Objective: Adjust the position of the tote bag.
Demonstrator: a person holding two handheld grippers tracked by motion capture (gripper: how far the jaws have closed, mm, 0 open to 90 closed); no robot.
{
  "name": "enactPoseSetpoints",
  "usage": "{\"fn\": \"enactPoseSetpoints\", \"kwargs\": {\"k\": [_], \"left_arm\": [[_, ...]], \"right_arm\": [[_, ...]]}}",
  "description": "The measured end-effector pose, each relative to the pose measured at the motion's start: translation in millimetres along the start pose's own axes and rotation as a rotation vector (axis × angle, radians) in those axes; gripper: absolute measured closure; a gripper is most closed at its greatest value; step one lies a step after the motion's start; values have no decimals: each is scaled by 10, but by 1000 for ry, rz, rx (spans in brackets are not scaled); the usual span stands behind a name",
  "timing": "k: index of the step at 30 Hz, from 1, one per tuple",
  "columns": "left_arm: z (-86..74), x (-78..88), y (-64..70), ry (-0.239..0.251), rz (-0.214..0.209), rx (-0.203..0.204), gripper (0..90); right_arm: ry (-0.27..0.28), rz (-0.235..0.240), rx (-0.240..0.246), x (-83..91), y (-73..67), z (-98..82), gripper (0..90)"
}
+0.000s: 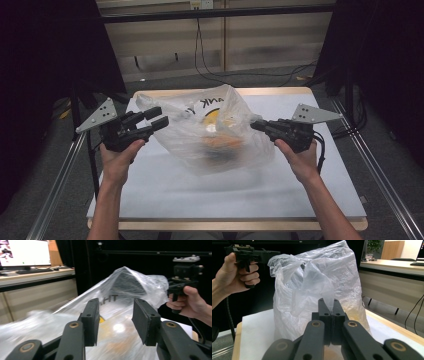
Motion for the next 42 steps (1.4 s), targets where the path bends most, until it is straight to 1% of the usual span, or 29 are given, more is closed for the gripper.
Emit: {"fn": "enactPoseSetpoints", "kwargs": {"k": [1,3,4,6,8,9,11,13,14,16,17,20,22,23,25,27,28,29,30,31,33,35,37,39,41,42], "left_arm": [[-19,13,-29,-6,13,5,537],[-57,34,-85,-15,27,21,493],[-78,45,-113,-20,44,32,482],[-109,67,-174,-21,61,57,456],[-136,95,-238,-15,82,73,456],[-155,108,-267,-12,86,78,451],[-188,121,-316,-19,104,85,436],[-219,131,-353,-18,108,100,415],[-242,135,-373,-27,111,106,412],[-286,115,-400,-40,112,112,377],[-308,91,-408,-47,113,115,371],[-376,5,-408,-97,108,114,335],[-403,-73,-396,-99,98,121,336],[-414,-107,-387,-101,85,115,366],[-441,-163,-377,-126,94,112,436],[-442,-190,-329,-107,72,93,654],[-440,-194,-312,-114,78,84,726],[-425,-194,-292,-105,70,74,821],[-401,-187,-270,-89,50,69,887],[-387,-182,-257,-85,51,73,899],[-361,-153,-236,-85,41,56,900],[-332,-141,-202,-66,13,58,900],[-311,-139,-163,-70,4,45,900],[-288,-147,-115,-71,-19,28,900],[-269,-167,-67,-82,-19,17,900],[-259,-174,-44,-83,-26,13,900]], "right_arm": [[1,-2,0,9,6,2,897],[5,-5,0,24,17,5,897],[5,-6,-2,30,19,5,897],[5,-7,-2,44,22,5,897],[9,-9,-4,51,23,10,896],[8,-11,-1,57,26,10,897],[10,-12,0,69,28,16,897],[13,-14,-2,87,36,25,897],[20,-15,-6,92,39,31,897],[19,-19,-3,114,50,33,897],[21,-21,-3,118,53,34,897],[25,-23,-6,139,62,41,897],[29,-23,-6,151,66,46,897],[30,-23,-5,157,66,48,897],[33,-24,-5,171,70,56,897],[36,-24,-4,189,70,67,897],[39,-27,-2,201,73,72,897],[43,-29,-2,214,77,80,897],[44,-32,1,231,85,85,897],[51,-36,-5,255,95,95,897],[59,-45,-6,292,117,105,897],[70,-53,-13,339,146,116,896],[77,-68,-25,388,190,121,897],[86,-80,-35,438,233,123,897],[97,-95,-42,499,277,126,897],[102,-101,-47,530,297,126,897]]}}
Point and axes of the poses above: each handheld gripper's, and its own axes: x roughly backward along the jaws, z roughly out of its top, y roughly to its right, the point moved 8 cm from there along -x, roughly forward along the jaws, and after that the axes turned 10 degrees about -y, right-handed, at the moved point
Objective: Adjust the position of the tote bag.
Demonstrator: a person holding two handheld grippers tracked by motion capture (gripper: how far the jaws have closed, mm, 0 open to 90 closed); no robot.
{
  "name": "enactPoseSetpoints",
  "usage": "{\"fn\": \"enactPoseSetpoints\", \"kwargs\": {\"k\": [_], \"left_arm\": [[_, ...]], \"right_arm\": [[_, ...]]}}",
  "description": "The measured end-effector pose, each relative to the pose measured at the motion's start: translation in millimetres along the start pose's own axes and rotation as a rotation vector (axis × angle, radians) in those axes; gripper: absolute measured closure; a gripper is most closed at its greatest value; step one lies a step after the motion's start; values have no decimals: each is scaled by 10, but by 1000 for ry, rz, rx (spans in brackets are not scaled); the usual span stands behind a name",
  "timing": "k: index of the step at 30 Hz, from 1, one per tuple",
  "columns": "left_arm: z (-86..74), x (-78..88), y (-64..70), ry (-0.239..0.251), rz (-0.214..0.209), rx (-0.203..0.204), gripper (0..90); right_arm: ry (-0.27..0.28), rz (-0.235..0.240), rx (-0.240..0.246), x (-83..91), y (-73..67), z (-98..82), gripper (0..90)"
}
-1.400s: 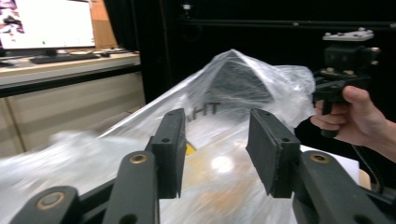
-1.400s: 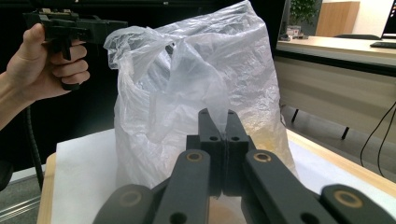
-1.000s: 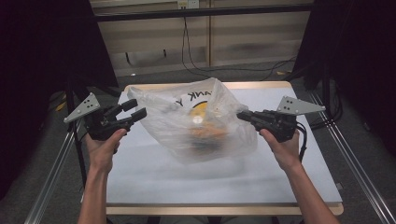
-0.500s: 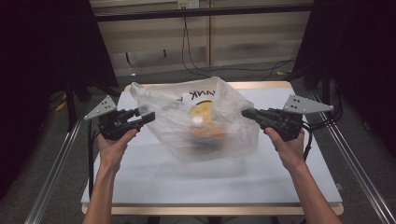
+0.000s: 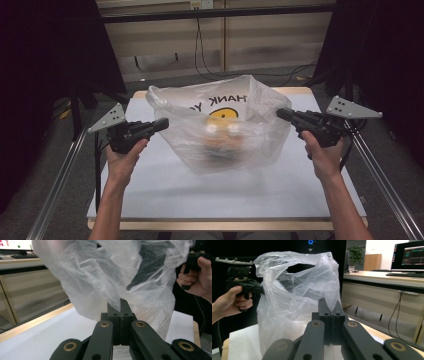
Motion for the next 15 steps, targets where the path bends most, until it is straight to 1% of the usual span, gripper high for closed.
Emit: {"fn": "enactPoseSetpoints", "kwargs": {"k": [1,3,5,7,8,9,10,11,12,13,14,15], "left_arm": [[7,-4,16,-6,1,-14,900],[23,-24,61,-9,-14,-16,900],[16,-38,70,-17,-15,-36,900],[-11,-58,74,-27,-28,-34,900],[-30,-65,65,-36,-27,-33,900],[-47,-75,64,-41,-38,-31,900],[-62,-81,58,-45,-37,-33,900],[-81,-84,55,-56,-34,-24,900],[-96,-89,57,-57,-46,-21,900],[-112,-92,55,-63,-39,-16,900],[-139,-86,50,-79,-36,-22,900],[-156,-89,55,-81,-45,-18,900]], "right_arm": [[2,-10,-3,29,23,1,897],[3,-16,-10,78,52,-7,898],[-7,-31,-11,122,91,-32,898],[-10,-47,-18,151,135,-56,898],[-14,-54,-26,168,160,-71,898],[-16,-63,-31,186,190,-86,898],[-19,-74,-36,203,218,-102,898],[-26,-80,-36,219,245,-120,898],[-30,-86,-41,229,267,-140,898],[-33,-92,-49,235,285,-162,898],[-42,-94,-53,236,303,-188,898],[-48,-98,-54,232,319,-212,898]]}}
Point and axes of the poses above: each handheld gripper's, and its own axes: x roughly backward along the jaws, z roughly out of its top, y roughly to its right, the point moved 8 cm from there along -x, roughly forward along the jaws, and after that the axes turned 10 degrees about -y, right-handed, at the moved point
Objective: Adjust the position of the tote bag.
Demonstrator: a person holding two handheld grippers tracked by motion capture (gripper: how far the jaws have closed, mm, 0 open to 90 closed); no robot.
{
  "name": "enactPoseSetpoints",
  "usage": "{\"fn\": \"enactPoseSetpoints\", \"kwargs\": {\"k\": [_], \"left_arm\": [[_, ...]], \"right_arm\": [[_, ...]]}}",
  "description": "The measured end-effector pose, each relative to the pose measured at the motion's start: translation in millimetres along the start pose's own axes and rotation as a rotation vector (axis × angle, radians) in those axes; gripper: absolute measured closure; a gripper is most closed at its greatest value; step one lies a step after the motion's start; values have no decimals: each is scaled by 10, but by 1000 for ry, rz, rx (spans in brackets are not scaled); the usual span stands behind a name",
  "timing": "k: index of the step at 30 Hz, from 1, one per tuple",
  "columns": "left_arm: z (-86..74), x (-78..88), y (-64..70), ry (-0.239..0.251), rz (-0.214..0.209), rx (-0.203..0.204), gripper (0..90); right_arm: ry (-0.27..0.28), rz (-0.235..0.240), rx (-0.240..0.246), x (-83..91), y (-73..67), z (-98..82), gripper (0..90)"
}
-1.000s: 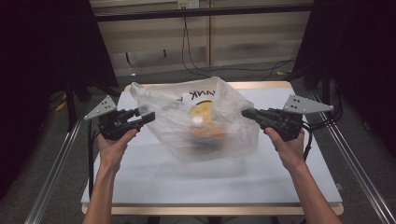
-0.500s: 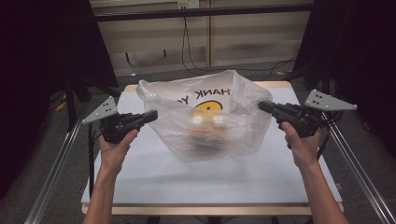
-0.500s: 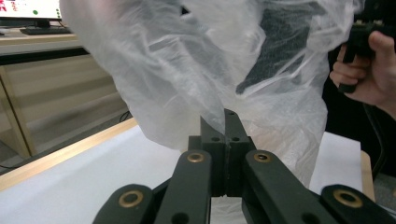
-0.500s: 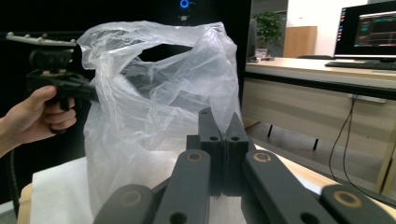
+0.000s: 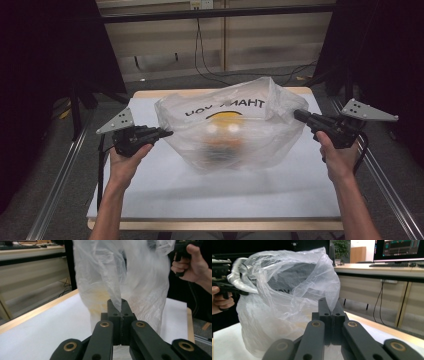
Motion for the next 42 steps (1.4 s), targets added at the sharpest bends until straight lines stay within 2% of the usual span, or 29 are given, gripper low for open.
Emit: {"fn": "enactPoseSetpoints", "kwargs": {"k": [5,10,12,13,17,20,25,28,36,42], "left_arm": [[-125,-3,-24,-40,15,8,900],[-203,-55,-63,-62,3,19,900],[-241,-93,-85,-67,-1,36,900],[-274,-106,-98,-85,0,33,900],[-356,-150,-133,-114,-2,41,900],[-382,-168,-143,-118,-7,50,900],[-428,-206,-160,-145,-2,46,900],[-448,-227,-163,-162,6,41,900],[-594,-287,-253,-194,10,69,900],[-670,-335,-280,-231,14,73,900]], "right_arm": [[-33,-1,-5,-28,23,-86,897],[-68,3,-1,-82,-4,-145,896],[-78,9,-2,-105,-11,-169,897],[-85,13,-4,-120,-15,-185,897],[-94,21,-1,-154,-31,-209,897],[-99,36,8,-165,-57,-216,896],[-116,44,11,-196,-62,-249,897],[-129,45,5,-230,-50,-287,897],[-178,30,-25,-343,41,-451,897],[-225,25,-33,-425,83,-583,897]]}}
Point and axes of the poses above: each handheld gripper's, and its own axes: x roughly backward along the jaws, z roughly out of its top, y roughly to its right, the point moved 8 cm from there along -x, roughly forward along the jaws, and after that the axes turned 10 degrees about -y, right-handed, at the moved point
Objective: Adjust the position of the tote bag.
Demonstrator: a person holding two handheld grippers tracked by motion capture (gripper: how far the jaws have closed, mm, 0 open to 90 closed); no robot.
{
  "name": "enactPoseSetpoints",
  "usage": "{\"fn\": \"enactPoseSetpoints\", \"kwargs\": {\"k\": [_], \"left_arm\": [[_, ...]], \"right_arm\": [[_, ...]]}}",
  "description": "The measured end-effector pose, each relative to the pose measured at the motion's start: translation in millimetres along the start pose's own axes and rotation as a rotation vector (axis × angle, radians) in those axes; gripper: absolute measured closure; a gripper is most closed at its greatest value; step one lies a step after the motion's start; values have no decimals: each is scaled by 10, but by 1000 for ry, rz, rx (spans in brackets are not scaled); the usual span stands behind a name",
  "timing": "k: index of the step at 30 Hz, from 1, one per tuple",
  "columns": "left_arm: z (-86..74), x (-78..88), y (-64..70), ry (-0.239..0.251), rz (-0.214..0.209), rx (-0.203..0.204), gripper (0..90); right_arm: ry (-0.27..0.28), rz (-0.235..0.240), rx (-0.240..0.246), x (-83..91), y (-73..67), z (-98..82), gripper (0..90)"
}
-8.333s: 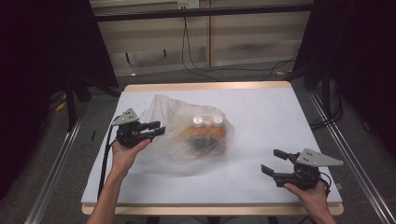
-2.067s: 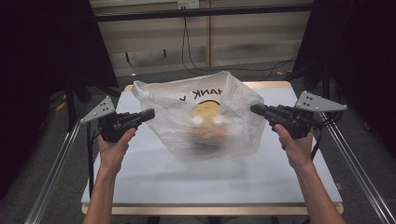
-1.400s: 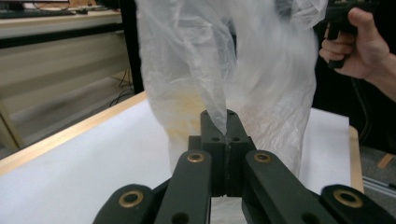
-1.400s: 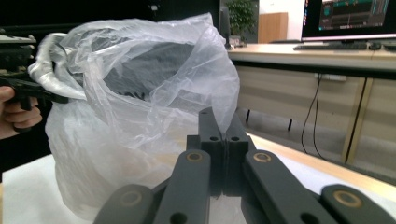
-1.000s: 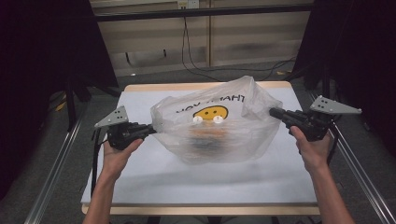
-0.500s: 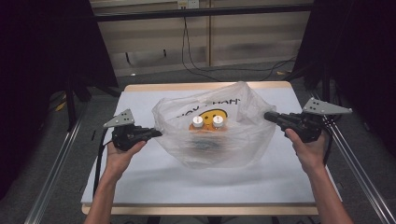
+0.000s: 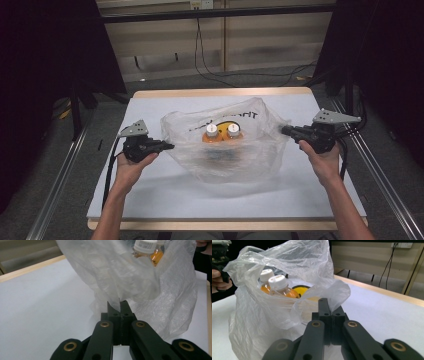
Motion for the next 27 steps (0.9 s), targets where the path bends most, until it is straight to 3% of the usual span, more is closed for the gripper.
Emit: {"fn": "enactPoseSetpoints", "kwargs": {"k": [11,20,27], "left_arm": [[-124,-106,-26,-72,-1,-5,900],[-225,-241,-20,-160,15,-34,900],[-284,-297,-38,-185,10,-21,900]], "right_arm": [[-88,17,-8,-135,40,-165,896],[-180,27,-13,-245,98,-332,896],[-249,31,-12,-340,130,-471,896]]}}
Point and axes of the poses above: each handheld gripper's, and its own axes: x roughly backward along the jaws, z roughly out of its top, y roughly to its right, the point moved 8 cm from there along -x, roughly forward along the jaws, and after that the axes turned 10 degrees about -y, right-handed, at the moved point
